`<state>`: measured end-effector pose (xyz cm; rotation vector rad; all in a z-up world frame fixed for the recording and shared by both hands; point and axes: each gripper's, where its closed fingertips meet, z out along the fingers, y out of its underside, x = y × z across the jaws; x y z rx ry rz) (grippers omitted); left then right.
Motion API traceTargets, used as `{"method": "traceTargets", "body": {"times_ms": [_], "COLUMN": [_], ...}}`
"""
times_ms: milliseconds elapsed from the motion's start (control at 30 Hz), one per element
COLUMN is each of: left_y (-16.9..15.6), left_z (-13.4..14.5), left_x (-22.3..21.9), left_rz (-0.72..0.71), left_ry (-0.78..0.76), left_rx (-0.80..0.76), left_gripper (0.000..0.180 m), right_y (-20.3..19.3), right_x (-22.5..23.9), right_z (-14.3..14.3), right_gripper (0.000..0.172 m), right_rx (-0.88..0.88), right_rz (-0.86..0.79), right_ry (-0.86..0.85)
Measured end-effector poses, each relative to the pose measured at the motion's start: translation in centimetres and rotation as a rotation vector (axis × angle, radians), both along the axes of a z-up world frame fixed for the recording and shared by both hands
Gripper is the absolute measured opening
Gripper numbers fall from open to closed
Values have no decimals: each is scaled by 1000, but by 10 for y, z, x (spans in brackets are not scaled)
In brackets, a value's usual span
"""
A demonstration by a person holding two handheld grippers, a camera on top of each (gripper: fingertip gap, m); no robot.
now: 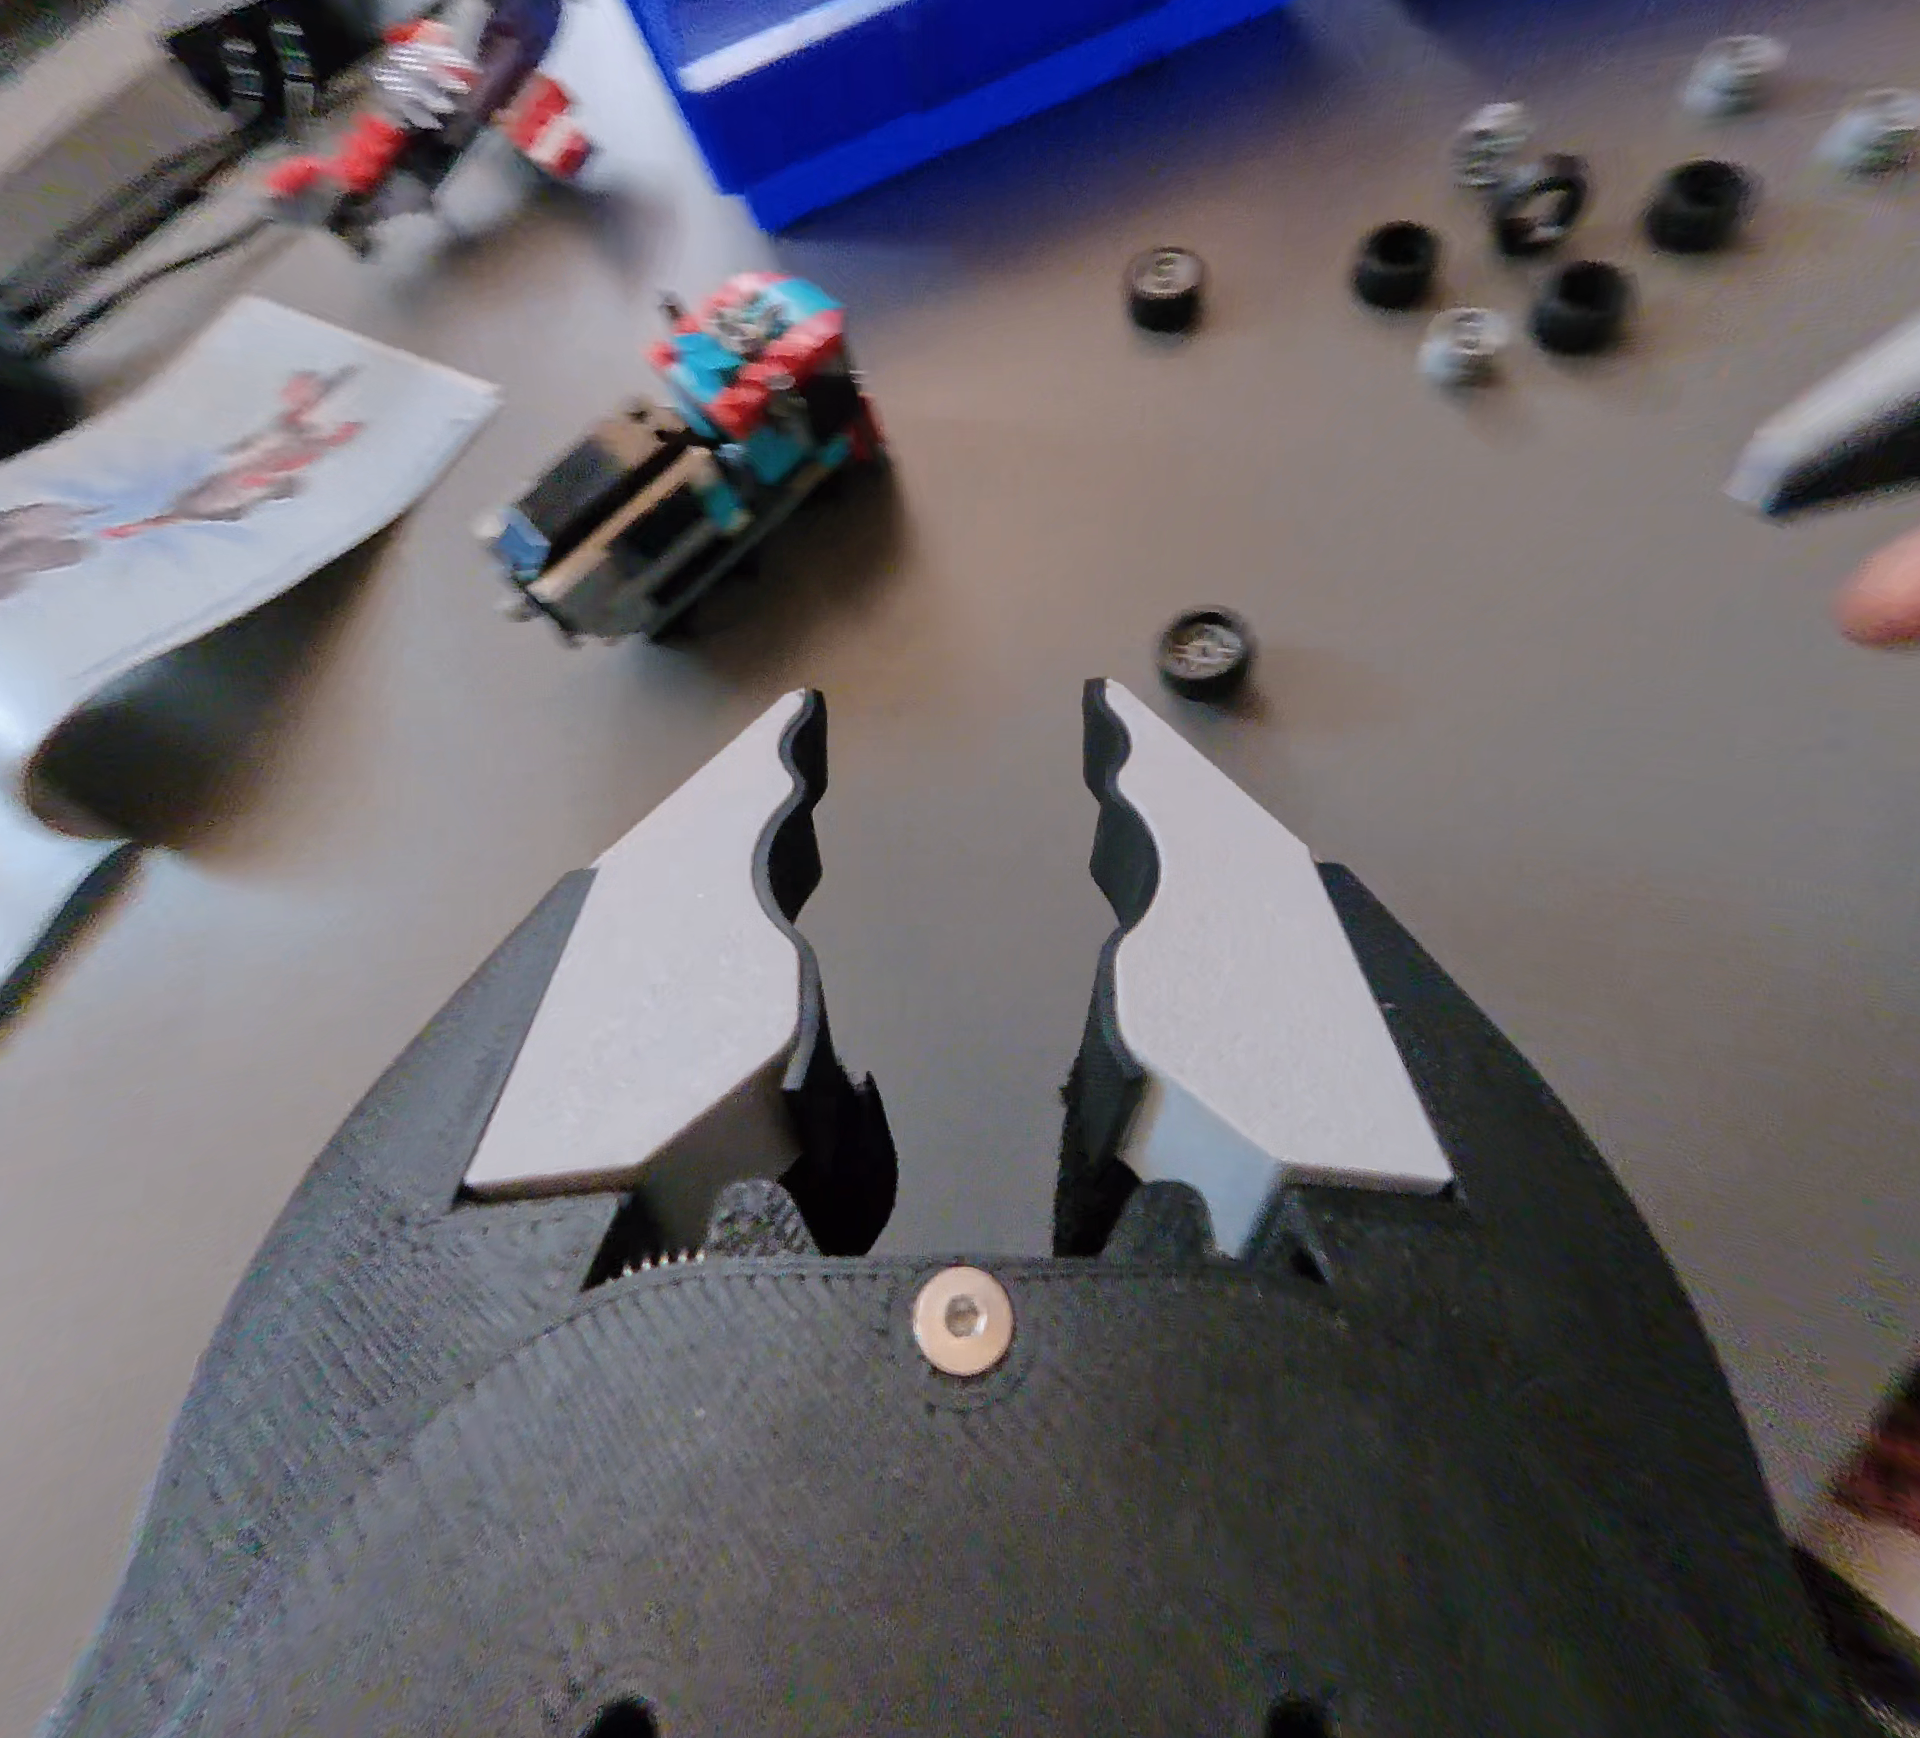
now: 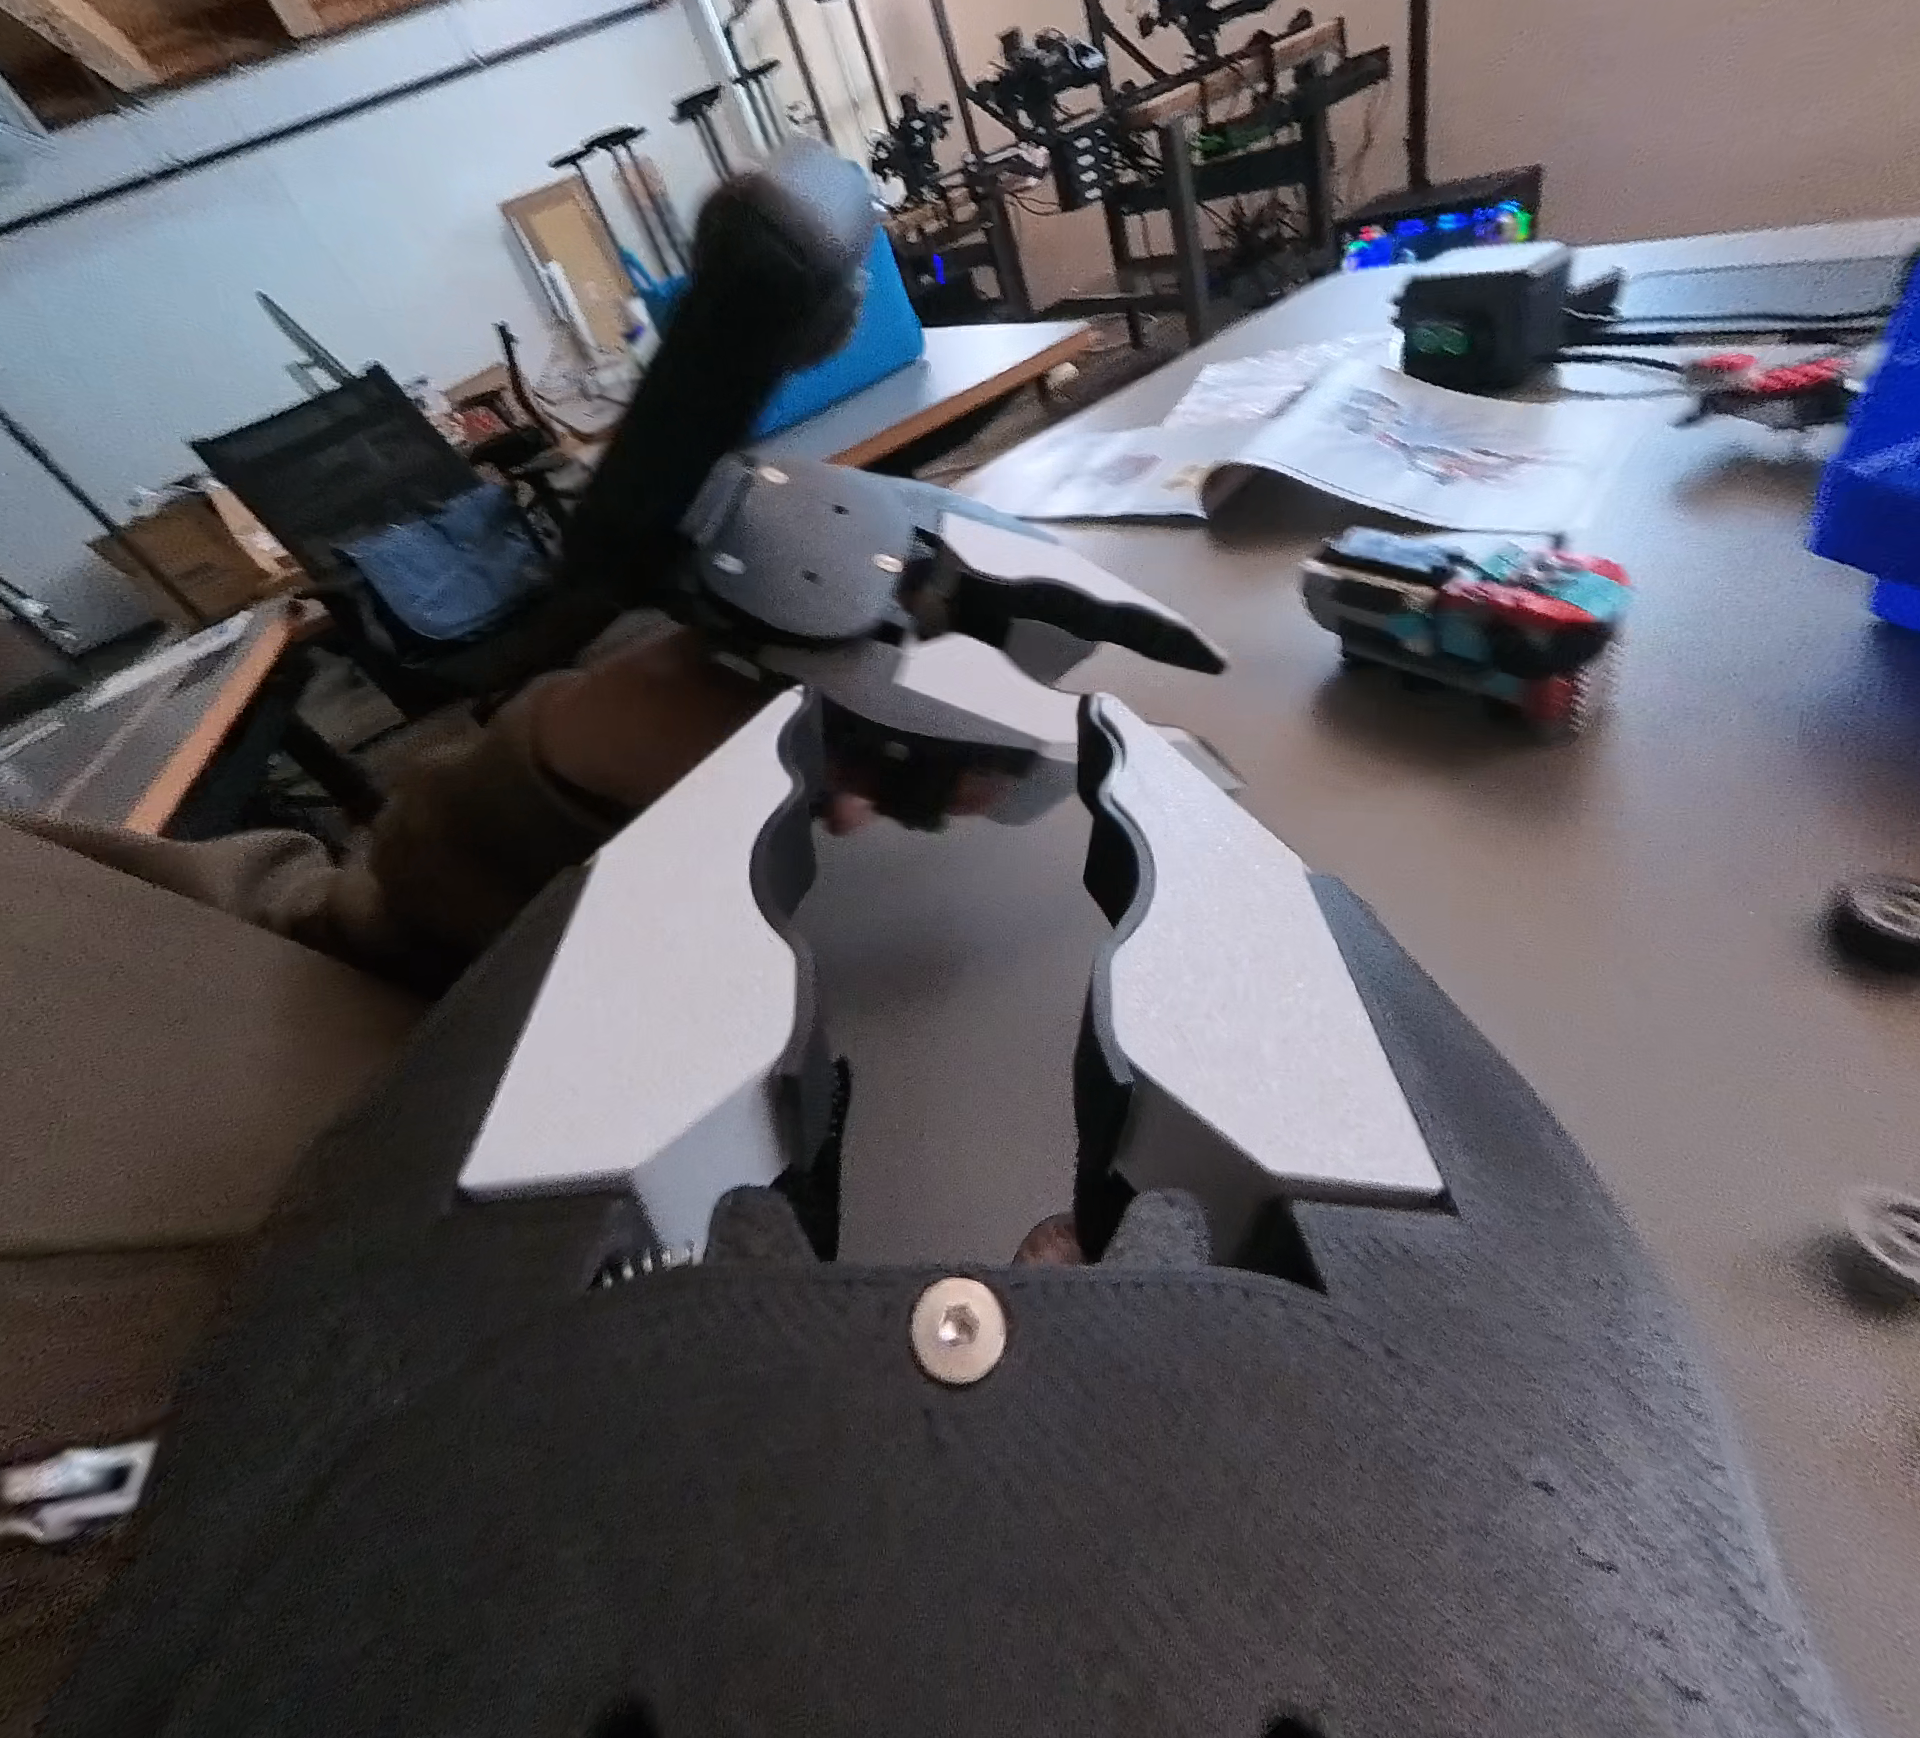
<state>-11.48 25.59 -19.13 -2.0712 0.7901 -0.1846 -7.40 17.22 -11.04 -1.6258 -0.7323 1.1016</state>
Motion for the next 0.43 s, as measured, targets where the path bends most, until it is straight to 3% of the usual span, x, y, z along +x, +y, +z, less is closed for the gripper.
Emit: {"method": "traceTargets", "body": {"times_ms": [167,433], "left_y": [22,34], "left_z": [7,12], "left_x": [-33,-69], "left_rz": [200,374], "left_ry": [156,417], "left_rx": [99,217], "left_gripper": [50,49], "right_y": [-18,-12], "right_x": [-41,-65], "right_z": [29,25], "right_gripper": [62,69], "right_rx": [-32,-68], "right_rz": [57,7], "right_ry": [68,8]}}
